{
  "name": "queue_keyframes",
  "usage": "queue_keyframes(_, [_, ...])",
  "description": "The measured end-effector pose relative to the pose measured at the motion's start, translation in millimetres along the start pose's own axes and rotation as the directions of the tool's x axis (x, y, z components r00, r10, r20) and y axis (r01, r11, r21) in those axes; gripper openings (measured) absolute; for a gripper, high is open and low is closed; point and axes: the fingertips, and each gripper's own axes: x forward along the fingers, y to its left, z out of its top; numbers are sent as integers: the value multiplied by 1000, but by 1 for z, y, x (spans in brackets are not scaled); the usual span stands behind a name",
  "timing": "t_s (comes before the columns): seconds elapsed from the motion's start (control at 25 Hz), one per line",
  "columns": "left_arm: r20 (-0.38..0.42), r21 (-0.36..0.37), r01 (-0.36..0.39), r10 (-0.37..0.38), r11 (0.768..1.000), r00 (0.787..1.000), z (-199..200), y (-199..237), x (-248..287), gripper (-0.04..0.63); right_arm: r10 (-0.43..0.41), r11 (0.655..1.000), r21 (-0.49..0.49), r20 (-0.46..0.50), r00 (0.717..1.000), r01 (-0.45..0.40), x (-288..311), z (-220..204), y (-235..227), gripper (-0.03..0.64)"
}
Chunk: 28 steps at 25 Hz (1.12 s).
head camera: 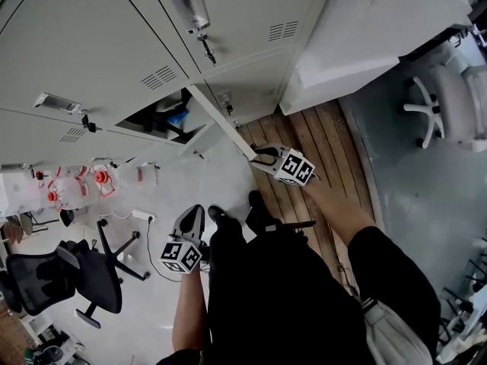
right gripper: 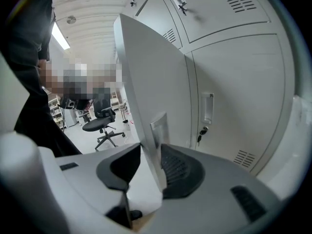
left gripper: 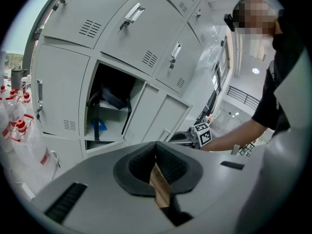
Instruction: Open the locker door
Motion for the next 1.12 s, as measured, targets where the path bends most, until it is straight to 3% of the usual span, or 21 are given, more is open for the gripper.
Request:
queue_keyframes(0.36, [-2,5,2,-2,1000,1000,-2,-5,0,15,-87,996,35,2,996,87,-20,-7,-21,115])
queue_keyframes(0.8, [1,14,10,-10,1000,1000,-4,-9,-11,15,-125,991,51,-6,992,125,-23,-8,-21,115])
queue_keyframes(1.12, [53,41,56,-58,998,997,16,-6,-24,15,-200,977,82,41,979,196,-41,21,-7,112])
